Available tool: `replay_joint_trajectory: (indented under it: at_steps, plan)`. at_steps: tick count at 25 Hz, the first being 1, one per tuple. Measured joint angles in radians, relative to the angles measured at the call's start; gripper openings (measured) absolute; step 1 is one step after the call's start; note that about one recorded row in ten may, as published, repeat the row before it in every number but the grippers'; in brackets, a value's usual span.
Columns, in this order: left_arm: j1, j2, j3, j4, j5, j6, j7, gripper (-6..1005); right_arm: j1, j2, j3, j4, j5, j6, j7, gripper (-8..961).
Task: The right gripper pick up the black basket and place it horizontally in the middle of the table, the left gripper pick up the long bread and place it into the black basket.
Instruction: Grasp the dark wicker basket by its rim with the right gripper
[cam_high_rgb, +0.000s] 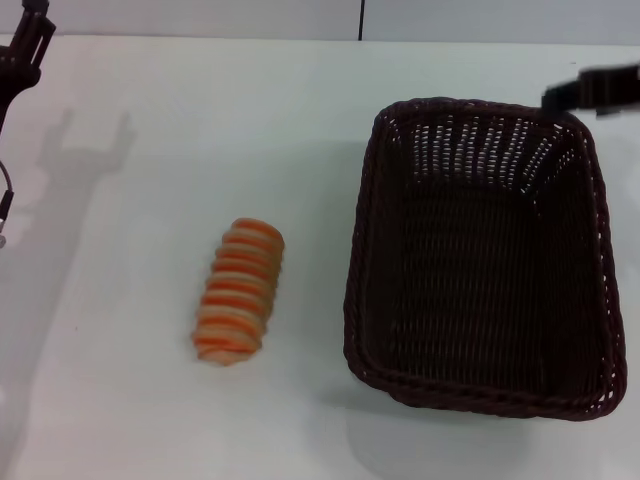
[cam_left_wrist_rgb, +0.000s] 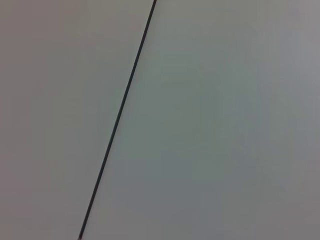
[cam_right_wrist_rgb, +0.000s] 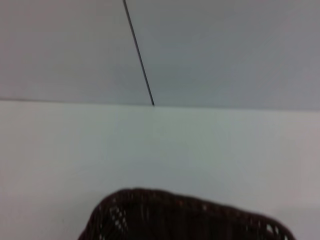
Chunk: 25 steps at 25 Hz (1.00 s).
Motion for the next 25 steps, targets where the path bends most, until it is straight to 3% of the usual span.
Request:
replay_joint_trajectory:
  at_steps: [8,25]
  plan:
    - [0.002,0.0,-0.003,0.02,0.0,-0.001,0.0,812,-0.027,-0.005,-0.086,-0.006,-0.009,0.026,0.084,587]
    - [0.001,-0.004,-0.004,0.021,0.0,-0.001,0.0,812,-0.05,-0.005,-0.13,0.069,-0.076,0.058,0.111,573]
